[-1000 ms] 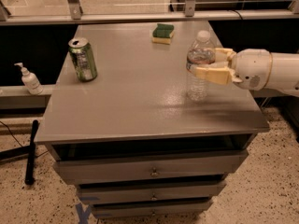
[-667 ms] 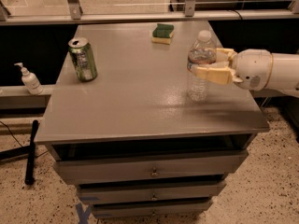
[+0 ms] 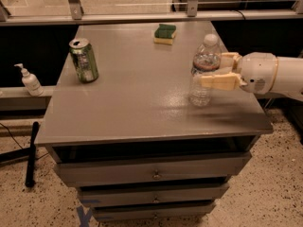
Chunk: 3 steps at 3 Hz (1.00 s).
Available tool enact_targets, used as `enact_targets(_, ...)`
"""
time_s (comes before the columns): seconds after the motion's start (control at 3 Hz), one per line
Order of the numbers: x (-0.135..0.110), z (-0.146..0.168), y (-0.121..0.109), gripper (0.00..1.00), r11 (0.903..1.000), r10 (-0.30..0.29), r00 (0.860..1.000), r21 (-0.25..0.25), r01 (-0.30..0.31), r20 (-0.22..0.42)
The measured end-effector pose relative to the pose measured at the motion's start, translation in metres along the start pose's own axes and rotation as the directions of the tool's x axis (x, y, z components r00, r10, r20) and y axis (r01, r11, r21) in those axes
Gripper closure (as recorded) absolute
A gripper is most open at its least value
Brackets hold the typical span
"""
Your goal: Place water bottle upright
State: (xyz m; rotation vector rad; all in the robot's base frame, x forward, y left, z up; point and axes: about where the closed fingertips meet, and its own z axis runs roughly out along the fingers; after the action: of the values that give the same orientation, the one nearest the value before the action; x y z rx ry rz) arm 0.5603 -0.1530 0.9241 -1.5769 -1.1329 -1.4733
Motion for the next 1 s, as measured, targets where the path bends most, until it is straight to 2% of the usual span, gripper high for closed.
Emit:
enact_targets(0.33, -0.003, -0.002, 0.002, 0.0, 0.9999, 0.006, 1.0, -0.011, -0.006, 0.003)
enact_targets(0.67, -0.003, -0.006, 0.003, 0.0, 0.9998, 0.007, 1.0, -0.019, -0.007, 0.007)
enact_targets(1.0, 0.01, -0.023, 0.01, 0.0, 0.9991, -0.013, 1.0, -0.039, 0.014, 0.015)
